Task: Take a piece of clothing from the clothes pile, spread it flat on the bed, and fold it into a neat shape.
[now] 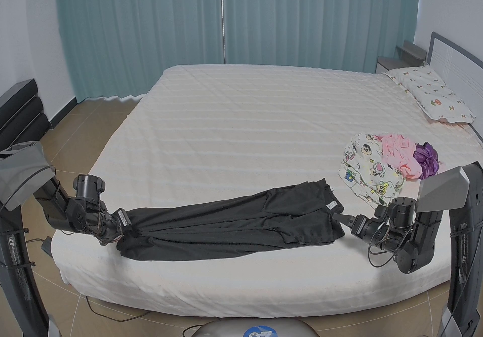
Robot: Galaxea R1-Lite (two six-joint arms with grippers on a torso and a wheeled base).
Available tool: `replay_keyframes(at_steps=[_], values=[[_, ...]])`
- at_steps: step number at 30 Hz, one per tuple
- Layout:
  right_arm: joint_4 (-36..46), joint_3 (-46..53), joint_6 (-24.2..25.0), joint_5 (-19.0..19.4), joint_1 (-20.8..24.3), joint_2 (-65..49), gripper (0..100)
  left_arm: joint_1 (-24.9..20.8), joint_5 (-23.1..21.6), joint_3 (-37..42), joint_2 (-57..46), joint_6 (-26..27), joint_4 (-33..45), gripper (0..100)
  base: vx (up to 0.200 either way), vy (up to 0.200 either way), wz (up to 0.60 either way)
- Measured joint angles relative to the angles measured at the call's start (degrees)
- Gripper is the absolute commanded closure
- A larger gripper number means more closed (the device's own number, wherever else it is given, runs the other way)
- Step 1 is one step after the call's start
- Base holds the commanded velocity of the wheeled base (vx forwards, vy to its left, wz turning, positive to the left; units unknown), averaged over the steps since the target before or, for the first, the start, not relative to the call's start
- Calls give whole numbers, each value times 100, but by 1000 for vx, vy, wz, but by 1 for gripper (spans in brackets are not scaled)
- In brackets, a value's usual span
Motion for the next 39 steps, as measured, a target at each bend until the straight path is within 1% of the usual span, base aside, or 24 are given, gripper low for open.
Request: replay_keyframes(at_steps=[5, 8, 14, 18, 25, 29, 32, 37, 39], values=[[1, 0, 0, 0, 0, 0, 0, 0, 2, -177, -2, -492, 5, 100, 0, 0, 0], [1, -11, 0, 0, 9, 5, 0, -11, 0, -265, -2, -574, 20, 100, 0, 0, 0], [0, -16, 2, 0, 17, 11, 0, -61, 0, -341, -38, -607, 60, 100, 0, -200, 0], [-5, -28, 18, -2, 11, 2, 0, -199, 2, -355, -145, -775, 66, 100, 0, -200, 0], [-200, -39, 361, -11, -55, -78, 0, -550, 68, -358, -383, -987, 121, 100, 0, -200, 0], [-205, -33, 405, -11, -88, -122, 0, -688, 123, -418, -540, -1011, 534, 100, 0, -200, 0], [-207, -27, 412, -11, -102, -141, 0, -796, 194, -634, -645, -1108, 922, 100, 0, -200, 0], [-207, -11, 412, -11, -111, -158, 0, -1039, 304, -1279, -735, -1363, 1677, 100, 0, -200, 0], [-210, 0, 412, -10, -113, -158, 0, -1214, 323, -1609, -730, -1510, 1968, 100, 0, -200, 0]])
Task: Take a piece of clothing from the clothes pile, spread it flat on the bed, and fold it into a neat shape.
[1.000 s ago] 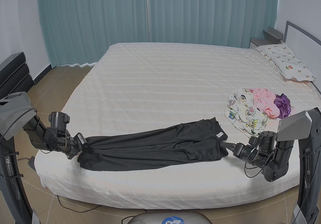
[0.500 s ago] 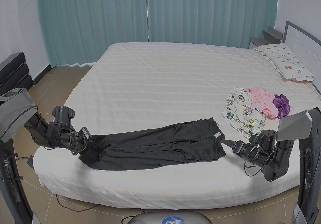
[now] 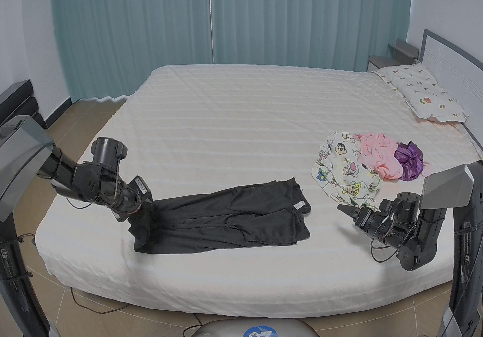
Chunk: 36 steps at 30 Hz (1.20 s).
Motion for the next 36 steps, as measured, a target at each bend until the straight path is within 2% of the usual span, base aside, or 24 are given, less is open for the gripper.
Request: replay_keyframes(at_steps=[5, 11, 23, 28, 32, 33, 36], values=[[2, 24, 1, -1, 13, 12, 0, -422, 41, -566, 182, -280, 268, 100, 0, -200, 0], [2, 59, 1, -1, 44, 34, 0, -747, 154, -1091, 488, -325, 614, 100, 0, -200, 0], [2, 89, 1, 0, 94, 76, 0, -1213, 224, -2759, 1232, -617, 1592, 100, 0, -200, 0], [2, 89, 0, -6, 130, 113, 0, -1359, 255, -3318, 1593, -638, 1953, 100, 0, 0, 0], [5, 89, -5, -9, 152, 135, 0, -1460, 471, -3702, 1869, -709, 1988, 100, 0, 0, 0], [7, 91, -5, -9, 157, 139, 0, -1464, 522, -3782, 1925, -740, 2003, 0, 0, 0, 0], [2, 89, -7, -11, 152, 150, 0, -1486, 706, -4025, 2092, -827, 2014, 0, 0, 0, 0]])
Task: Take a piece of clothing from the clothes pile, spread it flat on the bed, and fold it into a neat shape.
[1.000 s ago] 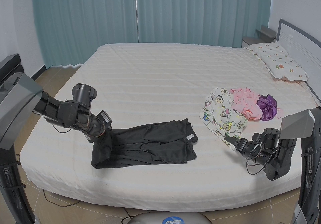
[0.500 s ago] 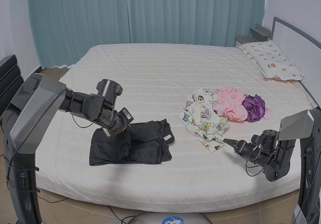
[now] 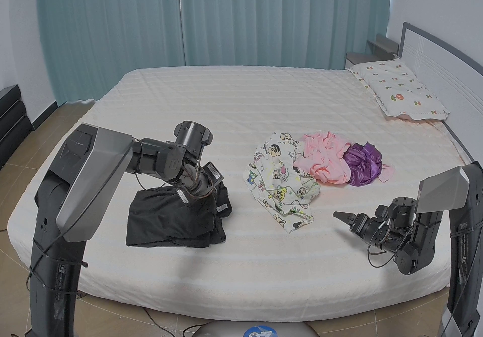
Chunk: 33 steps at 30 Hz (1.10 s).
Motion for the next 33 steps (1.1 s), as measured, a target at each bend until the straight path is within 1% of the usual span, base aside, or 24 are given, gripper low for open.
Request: replay_keyframes(at_steps=[4, 8, 14, 21, 23, 26, 27, 29, 31, 33], values=[[0, 2, -2, 2, 16, 7, 0, -22, 139, -154, 129, -94, 5, 0, 0, 0, 0], [0, 7, -2, 2, 11, 13, 0, -13, 143, -184, 157, -274, 11, 0, 0, 0, 0], [0, 22, -9, 2, 11, 20, 0, 102, -52, -79, -85, -551, 20, 0, 0, 0, 0], [0, 40, -22, 2, 27, 22, 0, 450, -730, 590, -684, -613, -13, 0, 0, 0, 0], [2, 44, -24, 0, 35, 22, 0, 614, -917, 889, -852, -622, -20, 0, 0, 0, 0], [0, 51, -28, 2, 51, 24, 0, 923, -1191, 1258, -1072, -628, -44, 0, 0, 0, 0], [0, 51, -30, 2, 57, 27, 0, 1108, -1396, 1414, -1165, -630, -55, 0, 0, 0, 0], [0, 52, -33, 2, 68, 33, 0, 1340, -1655, 1616, -1285, -630, -74, 0, 0, 0, 0], [0, 57, -35, 2, 79, 38, 0, 1535, -1859, 1836, -1403, -630, -116, 0, 0, 200, 0], [2, 62, -35, 2, 82, 41, 0, 1670, -1938, 2089, -1504, -630, -304, 0, 0, 200, 0]])
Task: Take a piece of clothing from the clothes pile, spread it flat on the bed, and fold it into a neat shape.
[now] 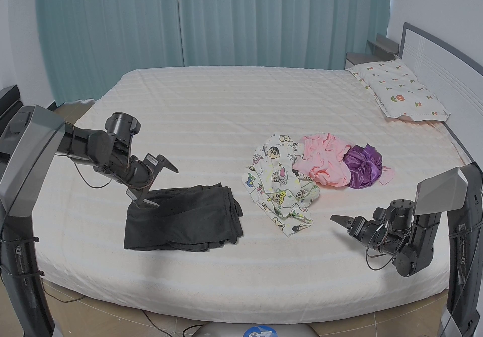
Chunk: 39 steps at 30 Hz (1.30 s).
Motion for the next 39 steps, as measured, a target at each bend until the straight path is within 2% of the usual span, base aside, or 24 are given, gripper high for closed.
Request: replay_keyframes(at_steps=[6, 10, 26, 33, 36, 39], values=[[-2, 0, -4, 0, 6, 5, 0, 276, -95, 855, -205, -28, -1103, 0, 0, 200, 0], [0, 4, -4, 0, 11, 5, 0, 378, -187, 1269, -271, -222, -1552, 0, 0, 200, 0], [-2, 15, 5, -2, 108, -23, 0, 781, -495, 1615, -323, -230, -1603, 0, 0, 200, 0], [-2, 1, -1, -112, 194, -45, 0, 814, -596, 1680, -306, -219, -1598, 0, 0, 200, 0], [0, 9, -22, -246, 307, -87, 0, 848, -662, 1707, -306, -227, -1596, 0, 0, 133, 0], [-2, -27, -30, -550, 439, -161, 0, 862, -684, 1751, -319, -244, -1592, 0, 0, 0, 0]])
